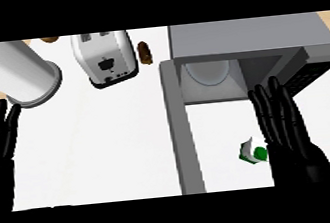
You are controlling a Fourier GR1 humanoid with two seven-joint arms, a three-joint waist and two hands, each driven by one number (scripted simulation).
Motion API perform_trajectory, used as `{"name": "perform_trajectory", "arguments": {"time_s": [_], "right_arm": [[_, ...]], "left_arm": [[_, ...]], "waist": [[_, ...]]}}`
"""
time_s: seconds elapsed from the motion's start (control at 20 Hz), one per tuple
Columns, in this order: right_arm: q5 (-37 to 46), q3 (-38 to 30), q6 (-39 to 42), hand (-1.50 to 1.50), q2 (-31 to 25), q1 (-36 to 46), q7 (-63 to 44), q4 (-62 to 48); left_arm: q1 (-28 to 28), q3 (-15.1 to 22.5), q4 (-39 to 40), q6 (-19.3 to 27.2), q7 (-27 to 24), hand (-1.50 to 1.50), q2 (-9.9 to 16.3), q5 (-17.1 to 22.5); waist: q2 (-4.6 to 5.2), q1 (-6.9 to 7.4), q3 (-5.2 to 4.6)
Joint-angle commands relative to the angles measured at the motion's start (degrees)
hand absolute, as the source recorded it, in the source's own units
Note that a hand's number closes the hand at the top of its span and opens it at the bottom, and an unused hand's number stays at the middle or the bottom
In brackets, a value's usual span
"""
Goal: Pick up the milk, place it into the microwave and close the microwave
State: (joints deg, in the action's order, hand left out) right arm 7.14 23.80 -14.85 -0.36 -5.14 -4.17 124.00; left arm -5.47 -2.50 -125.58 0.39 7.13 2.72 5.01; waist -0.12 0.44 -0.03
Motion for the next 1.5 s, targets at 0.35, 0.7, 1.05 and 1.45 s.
{"name": "perform_trajectory", "arguments": {"time_s": [0.35, 0.7, 1.05, 1.45], "right_arm": [[13.0, 18.8, -19.6, -1.5, 0.4, -2.4, 0.9, -2.7], [13.7, 13.8, -21.8, -1.5, 0.3, -1.8, -1.8, -5.9], [-1.1, 0.0, -14.7, -1.5, -4.0, -4.7, 4.7, -6.2], [-5.9, -3.4, -14.3, -1.5, -2.1, -7.8, 15.9, -18.0]], "left_arm": [[-11.8, -2.9, -3.8, -5.7, -5.5, -1.5, -0.5, 5.6], [-14.0, -2.1, -4.1, -6.9, -7.5, -1.5, -2.4, 4.5], [-18.9, -3.5, -8.8, -9.3, -5.8, -1.5, -2.5, 7.1], [-21.6, -1.3, -7.7, -9.8, -9.8, -1.5, -2.7, 6.3]], "waist": [[-0.06, -0.15, -0.02], [0.07, -0.26, 0.01], [0.07, -0.26, 0.05], [0.09, -0.25, 0.05]]}}
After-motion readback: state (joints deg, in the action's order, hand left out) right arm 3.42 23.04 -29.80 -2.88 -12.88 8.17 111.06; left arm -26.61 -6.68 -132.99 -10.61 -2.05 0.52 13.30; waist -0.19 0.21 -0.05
